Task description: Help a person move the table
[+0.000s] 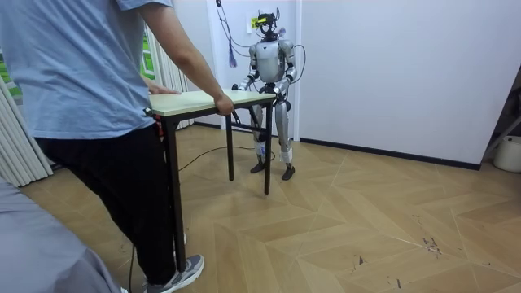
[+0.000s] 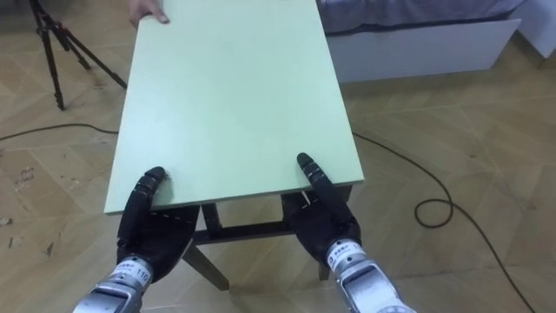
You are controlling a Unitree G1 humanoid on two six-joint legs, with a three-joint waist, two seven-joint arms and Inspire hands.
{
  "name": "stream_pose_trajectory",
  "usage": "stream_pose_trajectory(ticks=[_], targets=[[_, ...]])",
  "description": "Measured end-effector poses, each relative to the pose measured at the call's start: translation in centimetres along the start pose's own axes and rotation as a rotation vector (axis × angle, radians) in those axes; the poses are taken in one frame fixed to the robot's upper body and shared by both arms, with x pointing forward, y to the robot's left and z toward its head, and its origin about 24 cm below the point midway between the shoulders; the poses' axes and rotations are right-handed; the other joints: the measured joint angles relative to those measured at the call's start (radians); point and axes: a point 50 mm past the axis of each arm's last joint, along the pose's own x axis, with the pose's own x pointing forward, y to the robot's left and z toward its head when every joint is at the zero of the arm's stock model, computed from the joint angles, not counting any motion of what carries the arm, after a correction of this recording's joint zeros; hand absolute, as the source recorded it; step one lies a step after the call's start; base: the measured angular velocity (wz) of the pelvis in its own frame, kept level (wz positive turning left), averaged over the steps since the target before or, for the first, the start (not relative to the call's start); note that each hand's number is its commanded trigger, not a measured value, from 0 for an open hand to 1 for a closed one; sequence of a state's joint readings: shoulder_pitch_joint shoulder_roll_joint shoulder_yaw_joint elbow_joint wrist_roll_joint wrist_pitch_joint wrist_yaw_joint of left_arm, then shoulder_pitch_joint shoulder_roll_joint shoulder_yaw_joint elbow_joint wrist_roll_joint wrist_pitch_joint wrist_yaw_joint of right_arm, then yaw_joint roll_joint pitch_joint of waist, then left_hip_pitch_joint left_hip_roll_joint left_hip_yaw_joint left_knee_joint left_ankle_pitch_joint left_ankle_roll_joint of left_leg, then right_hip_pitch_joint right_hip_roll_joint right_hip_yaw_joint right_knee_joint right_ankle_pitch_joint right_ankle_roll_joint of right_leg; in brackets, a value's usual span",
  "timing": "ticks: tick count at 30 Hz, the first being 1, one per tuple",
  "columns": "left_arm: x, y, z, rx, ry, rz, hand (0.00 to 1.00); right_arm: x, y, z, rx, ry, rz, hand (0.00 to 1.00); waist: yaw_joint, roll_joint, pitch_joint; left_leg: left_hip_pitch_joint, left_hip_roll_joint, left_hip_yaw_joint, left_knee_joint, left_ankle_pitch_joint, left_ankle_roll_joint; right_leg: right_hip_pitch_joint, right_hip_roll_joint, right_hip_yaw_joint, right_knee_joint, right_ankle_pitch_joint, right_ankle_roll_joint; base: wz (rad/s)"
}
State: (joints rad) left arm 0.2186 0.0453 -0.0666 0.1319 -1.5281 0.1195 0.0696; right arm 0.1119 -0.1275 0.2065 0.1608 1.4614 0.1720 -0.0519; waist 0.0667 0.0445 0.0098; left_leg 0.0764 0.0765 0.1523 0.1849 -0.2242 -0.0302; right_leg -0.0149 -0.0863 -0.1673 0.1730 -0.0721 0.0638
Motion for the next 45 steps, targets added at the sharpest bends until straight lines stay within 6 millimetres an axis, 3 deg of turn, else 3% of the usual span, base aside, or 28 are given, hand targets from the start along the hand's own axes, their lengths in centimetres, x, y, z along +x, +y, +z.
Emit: stream_pose_trajectory(ticks=[6, 21, 25, 27, 29, 31, 32, 33, 35, 36, 38, 40, 42, 45], targets=[[-0.6, -0.1, -0.4, 0.010, -0.017, -0.012, 1.00, -1.0, 0.0, -0.5, 0.016, -0.016, 0.011, 1.00, 0.002, -0.003, -0.0010, 0.004, 0.000, 0.002, 0.001, 0.001, 0.001, 0.000, 0.000, 0.003, 0.004, 0.000, 0.000, 0.00], [-1.0, -1.1, -0.6, 0.064, -0.062, -0.067, 1.00, -1.4, -0.1, -1.5, 0.055, -0.062, 0.068, 1.00, 0.015, -0.028, 0.0078, -0.076, 0.011, -0.003, 0.038, 0.014, -0.009, -0.071, 0.006, 0.000, 0.025, 0.006, -0.016, 0.00], [-1.1, -0.9, -0.9, 0.067, -0.054, -0.067, 1.00, -1.7, -0.5, -1.4, 0.059, -0.074, 0.066, 1.00, 0.022, -0.029, 0.0093, -0.138, 0.035, -0.031, 0.158, 0.004, -0.021, -0.097, 0.015, -0.028, 0.071, -0.007, -0.040, 0.05], [-1.1, -0.9, -1.2, 0.067, -0.046, -0.068, 1.00, -1.7, -0.7, -1.1, 0.051, -0.078, 0.067, 1.00, 0.031, -0.023, 0.0096, -0.178, 0.054, -0.059, 0.202, 0.006, -0.023, -0.112, 0.037, -0.040, 0.071, -0.010, -0.067, 0.04], [-1.0, -1.0, -1.2, 0.066, -0.043, -0.074, 1.00, -1.8, -0.7, -1.0, 0.046, -0.081, 0.073, 1.00, 0.048, -0.024, 0.0085, -0.199, 0.076, -0.054, 0.219, 0.008, -0.050, -0.150, 0.038, -0.068, 0.070, -0.019, -0.101, -0.24], [-1.4, -0.5, -1.3, 0.046, -0.052, -0.066, 1.00, -1.7, -0.6, -1.0, 0.025, -0.068, 0.077, 1.00, 0.081, -0.004, 0.0100, -0.212, 0.111, -0.022, 0.404, -0.045, -0.056, -0.159, 0.036, -0.143, 0.089, -0.015, -0.120, -0.74], [-1.8, 0.0, -1.4, 0.011, -0.061, -0.065, 1.00, -1.7, -0.5, -1.0, 0.015, -0.059, 0.079, 1.00, 0.074, 0.023, 0.0096, -0.211, 0.124, -0.020, 0.530, -0.066, -0.051, -0.149, 0.047, -0.186, 0.088, -0.007, -0.124, -0.27], [-1.9, 0.1, -1.6, 0.007, -0.049, -0.062, 1.00, -1.7, -0.6, -1.0, 0.014, -0.064, 0.080, 1.00, 0.059, 0.043, 0.0102, -0.201, 0.127, -0.025, 0.579, -0.081, -0.043, -0.149, 0.054, -0.215, 0.091, -0.005, -0.128, 0.33], [-1.7, -0.1, -1.8, 0.018, -0.033, -0.071, 1.00, -1.8, -0.6, -0.6, 0.006, -0.073, 0.080, 1.00, 0.024, 0.050, 0.0090, -0.179, 0.123, -0.022, 0.540, -0.118, -0.038, -0.168, 0.047, -0.258, 0.112, -0.003, -0.131, 0.62], [-1.6, -0.3, -1.8, 0.020, -0.033, -0.072, 1.00, -1.8, -0.6, -0.6, 0.006, -0.076, 0.085, 1.00, 0.013, 0.051, 0.0100, -0.154, 0.117, -0.020, 0.453, -0.152, -0.046, -0.188, 0.041, -0.268, 0.136, 0.000, -0.132, 0.31], [-1.4, -0.5, -1.8, 0.023, -0.029, -0.069, 1.00, -1.8, -0.6, -0.5, 0.006, -0.083, 0.087, 1.00, 0.009, 0.052, 0.0109, -0.129, 0.098, -0.007, 0.337, -0.175, -0.042, -0.217, 0.026, -0.270, 0.152, 0.014, -0.130, 0.23], [-1.0, -1.0, -2.0, 0.029, -0.015, -0.070, 1.00, -1.8, -0.6, -0.3, 0.011, -0.105, 0.092, 1.00, -0.003, 0.052, 0.0157, -0.146, 0.066, 0.003, 0.281, -0.181, -0.015, -0.259, -0.005, -0.276, 0.153, 0.048, -0.127, 0.25], [-0.8, -1.2, -1.8, 0.037, -0.014, -0.063, 1.00, -1.6, -0.6, -0.3, 0.009, -0.108, 0.088, 1.00, -0.006, 0.040, 0.0226, -0.177, 0.040, 0.011, 0.275, -0.165, 0.016, -0.285, -0.032, -0.273, 0.146, 0.074, -0.127, 0.08], [-0.4, -0.6, -2.0, 0.032, 0.010, -0.037, 1.00, -1.7, -1.3, -0.1, 0.005, -0.110, 0.060, 1.00, 0.008, 0.038, 0.0237, -0.210, -0.001, 0.034, 0.277, -0.136, 0.047, -0.301, -0.067, -0.270, 0.094, 0.126, -0.112, -0.02]])
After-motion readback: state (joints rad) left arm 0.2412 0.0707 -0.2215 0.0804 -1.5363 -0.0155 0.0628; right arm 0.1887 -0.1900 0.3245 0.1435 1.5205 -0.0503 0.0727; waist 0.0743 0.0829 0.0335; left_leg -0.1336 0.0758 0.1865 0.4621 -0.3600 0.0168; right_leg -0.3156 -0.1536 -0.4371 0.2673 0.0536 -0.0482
